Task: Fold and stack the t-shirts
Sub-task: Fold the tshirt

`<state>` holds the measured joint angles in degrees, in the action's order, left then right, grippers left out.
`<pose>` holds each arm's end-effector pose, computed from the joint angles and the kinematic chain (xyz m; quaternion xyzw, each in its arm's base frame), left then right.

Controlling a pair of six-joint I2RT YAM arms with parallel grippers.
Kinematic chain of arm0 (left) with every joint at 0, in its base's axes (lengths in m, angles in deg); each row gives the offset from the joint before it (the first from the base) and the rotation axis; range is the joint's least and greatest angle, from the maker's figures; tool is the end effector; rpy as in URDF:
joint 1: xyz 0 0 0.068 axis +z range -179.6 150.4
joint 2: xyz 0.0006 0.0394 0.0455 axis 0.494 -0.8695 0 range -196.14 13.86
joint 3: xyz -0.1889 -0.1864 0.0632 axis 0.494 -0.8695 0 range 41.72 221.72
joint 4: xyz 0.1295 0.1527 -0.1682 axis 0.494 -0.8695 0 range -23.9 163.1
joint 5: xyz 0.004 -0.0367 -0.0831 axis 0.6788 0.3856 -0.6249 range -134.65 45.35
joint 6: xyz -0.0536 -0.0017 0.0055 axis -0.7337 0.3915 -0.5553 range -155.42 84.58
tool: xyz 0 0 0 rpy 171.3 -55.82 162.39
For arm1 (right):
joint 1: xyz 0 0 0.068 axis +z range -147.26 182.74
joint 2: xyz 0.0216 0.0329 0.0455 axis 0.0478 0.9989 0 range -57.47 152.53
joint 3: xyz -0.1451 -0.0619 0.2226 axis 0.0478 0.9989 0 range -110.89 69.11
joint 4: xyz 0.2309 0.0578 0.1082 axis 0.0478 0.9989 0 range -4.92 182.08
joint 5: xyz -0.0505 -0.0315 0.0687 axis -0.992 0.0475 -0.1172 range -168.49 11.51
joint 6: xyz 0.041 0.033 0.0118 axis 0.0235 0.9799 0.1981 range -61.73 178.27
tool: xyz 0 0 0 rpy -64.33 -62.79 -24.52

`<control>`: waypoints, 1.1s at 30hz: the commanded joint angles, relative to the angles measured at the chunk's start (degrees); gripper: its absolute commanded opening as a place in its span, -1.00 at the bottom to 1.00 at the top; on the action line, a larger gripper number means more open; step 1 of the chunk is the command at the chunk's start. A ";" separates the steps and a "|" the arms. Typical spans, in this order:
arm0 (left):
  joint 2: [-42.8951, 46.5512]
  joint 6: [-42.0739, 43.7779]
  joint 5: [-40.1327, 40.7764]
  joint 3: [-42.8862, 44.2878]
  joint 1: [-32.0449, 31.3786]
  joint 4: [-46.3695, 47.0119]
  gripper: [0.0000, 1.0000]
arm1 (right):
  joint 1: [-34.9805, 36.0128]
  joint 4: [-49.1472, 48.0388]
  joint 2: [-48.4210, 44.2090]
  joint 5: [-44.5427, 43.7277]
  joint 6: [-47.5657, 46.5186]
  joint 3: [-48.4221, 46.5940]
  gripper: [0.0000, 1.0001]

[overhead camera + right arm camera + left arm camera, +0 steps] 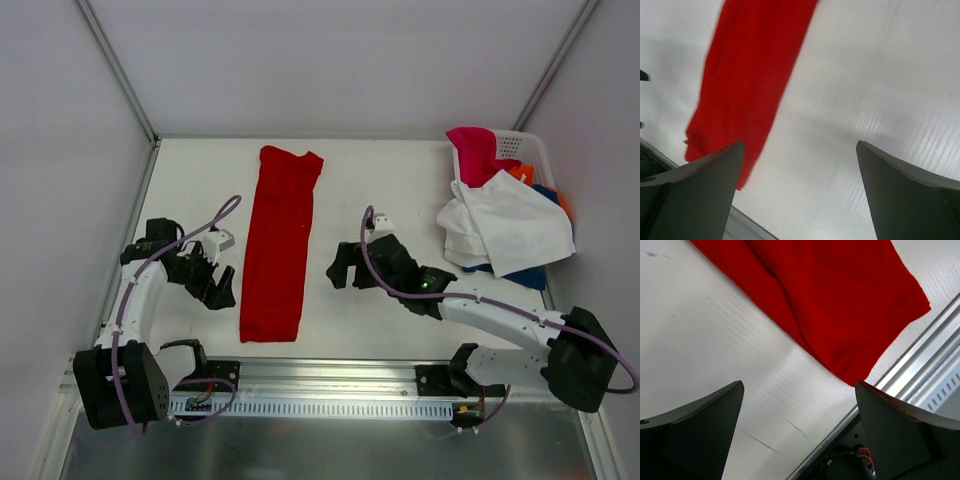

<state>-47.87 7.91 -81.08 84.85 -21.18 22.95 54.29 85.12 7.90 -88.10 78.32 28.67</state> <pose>0.1846 0.0061 0.2291 0.3350 0.8733 -0.1999 0.2917 0.1641 0.1971 0.2586 -0.1848 0.8209 0.2561 0.4758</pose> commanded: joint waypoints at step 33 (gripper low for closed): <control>-14.74 10.73 -6.75 -0.06 15.49 1.71 0.87 | 21.22 9.37 41.68 -15.62 27.14 -25.20 0.99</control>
<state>-65.60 25.29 -92.53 88.22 -3.14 15.80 74.79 92.24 47.50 -103.38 103.07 6.04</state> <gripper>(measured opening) 0.928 0.993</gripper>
